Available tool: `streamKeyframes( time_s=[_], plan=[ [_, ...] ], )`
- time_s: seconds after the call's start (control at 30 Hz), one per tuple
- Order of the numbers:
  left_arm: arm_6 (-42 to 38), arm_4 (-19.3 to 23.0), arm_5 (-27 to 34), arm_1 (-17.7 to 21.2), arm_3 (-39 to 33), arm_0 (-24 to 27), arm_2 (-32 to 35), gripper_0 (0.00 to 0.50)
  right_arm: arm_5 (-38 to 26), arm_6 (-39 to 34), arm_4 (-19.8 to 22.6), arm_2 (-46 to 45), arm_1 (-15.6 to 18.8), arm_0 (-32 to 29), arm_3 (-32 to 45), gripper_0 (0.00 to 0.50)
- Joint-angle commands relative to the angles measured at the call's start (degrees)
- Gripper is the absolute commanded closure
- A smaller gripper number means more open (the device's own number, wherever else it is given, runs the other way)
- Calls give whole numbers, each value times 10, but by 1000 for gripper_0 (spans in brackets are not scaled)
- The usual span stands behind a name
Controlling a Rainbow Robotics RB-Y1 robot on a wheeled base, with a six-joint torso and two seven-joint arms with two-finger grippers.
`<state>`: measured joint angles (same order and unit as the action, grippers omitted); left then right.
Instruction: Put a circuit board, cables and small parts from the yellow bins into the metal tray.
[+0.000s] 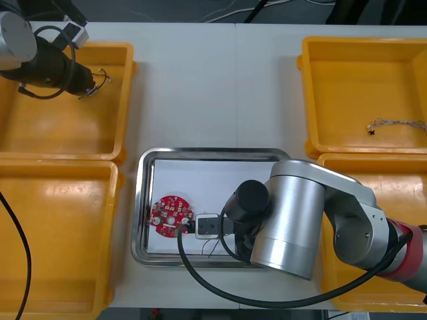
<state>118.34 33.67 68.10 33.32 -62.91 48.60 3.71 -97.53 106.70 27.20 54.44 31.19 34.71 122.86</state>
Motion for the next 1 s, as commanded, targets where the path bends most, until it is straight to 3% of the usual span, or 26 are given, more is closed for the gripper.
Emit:
streamKeyframes(
  time_s=[0.03,0.3,0.4,0.53,0.57,0.6,0.8,1.0],
  plan=[
    [44,-1,-17,-5,1,32,-24,0,-1,-21,-5,10,-21,15,-8,500],
    [58,-3,-48,-5,29,32,-34,0,0,-21,-19,10,-38,7,-29,500],
    [60,-2,-57,-5,38,32,-34,0,-1,-21,-21,10,-39,6,-32,468],
    [66,0,-65,-5,46,31,-37,0,-2,-22,-22,10,-36,3,-32,331],
    [65,3,-68,-5,48,32,-40,0,-2,-23,-23,10,-35,2,-32,280],
    [66,9,-74,-5,55,32,-42,0,-2,-23,-24,10,-35,2,-32,194],
    [69,13,-82,-5,71,32,-50,0,-2,-24,-25,2,-32,-11,-32,0],
    [67,16,-85,-6,71,32,-63,0,-7,-24,-21,-15,-28,-17,-27,0]
  ],
)
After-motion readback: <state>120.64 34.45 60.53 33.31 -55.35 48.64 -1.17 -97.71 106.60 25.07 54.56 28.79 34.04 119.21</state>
